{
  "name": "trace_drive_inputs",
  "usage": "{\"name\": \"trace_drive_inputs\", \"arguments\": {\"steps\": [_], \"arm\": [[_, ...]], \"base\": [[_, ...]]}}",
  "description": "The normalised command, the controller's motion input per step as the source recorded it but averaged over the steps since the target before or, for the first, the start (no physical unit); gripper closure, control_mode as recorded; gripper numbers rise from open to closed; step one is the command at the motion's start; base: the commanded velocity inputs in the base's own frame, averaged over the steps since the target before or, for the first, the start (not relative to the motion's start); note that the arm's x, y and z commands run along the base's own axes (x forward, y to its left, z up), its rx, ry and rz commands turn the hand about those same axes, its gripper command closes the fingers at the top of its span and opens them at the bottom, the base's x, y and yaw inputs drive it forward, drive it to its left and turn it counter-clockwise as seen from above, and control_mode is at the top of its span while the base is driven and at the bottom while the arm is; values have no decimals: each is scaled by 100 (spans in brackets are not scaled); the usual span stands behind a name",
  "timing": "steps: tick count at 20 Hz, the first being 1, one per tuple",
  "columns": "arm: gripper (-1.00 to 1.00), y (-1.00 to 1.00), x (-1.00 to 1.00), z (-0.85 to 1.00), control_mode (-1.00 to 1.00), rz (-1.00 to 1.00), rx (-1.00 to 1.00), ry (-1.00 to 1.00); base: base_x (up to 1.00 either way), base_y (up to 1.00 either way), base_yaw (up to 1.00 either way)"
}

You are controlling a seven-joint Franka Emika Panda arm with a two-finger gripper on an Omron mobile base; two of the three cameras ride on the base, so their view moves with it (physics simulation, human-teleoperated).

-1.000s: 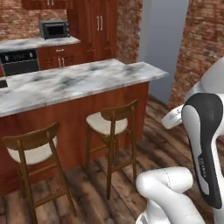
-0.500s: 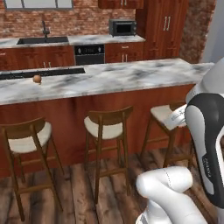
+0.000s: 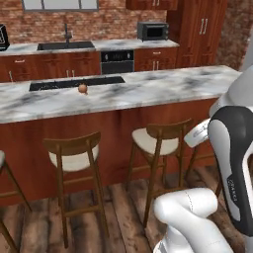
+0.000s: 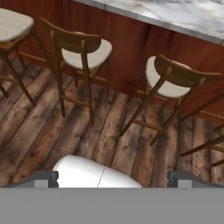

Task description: Place the liquor on the top shelf of the fridge to keep it out of children's reach, and place the onion and apple on lower shelves for easy access.

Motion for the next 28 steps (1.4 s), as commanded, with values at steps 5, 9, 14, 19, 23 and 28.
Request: {"name": "trace_drive_inputs", "arguments": {"steps": [5,9,14,19,23,28], "arm": [[-100,0,0,0,100,0,0,0],[-100,0,0,0,100,0,0,0],[-100,0,0,0,100,0,0,0],[-100,0,0,0,100,0,0,0],[-100,0,0,0,100,0,0,0],[-100,0,0,0,100,0,0,0]], "base": [[57,70,-15],[79,24,-13],[89,1,-7],[83,3,-2],[85,8,0],[99,1,12]]}}
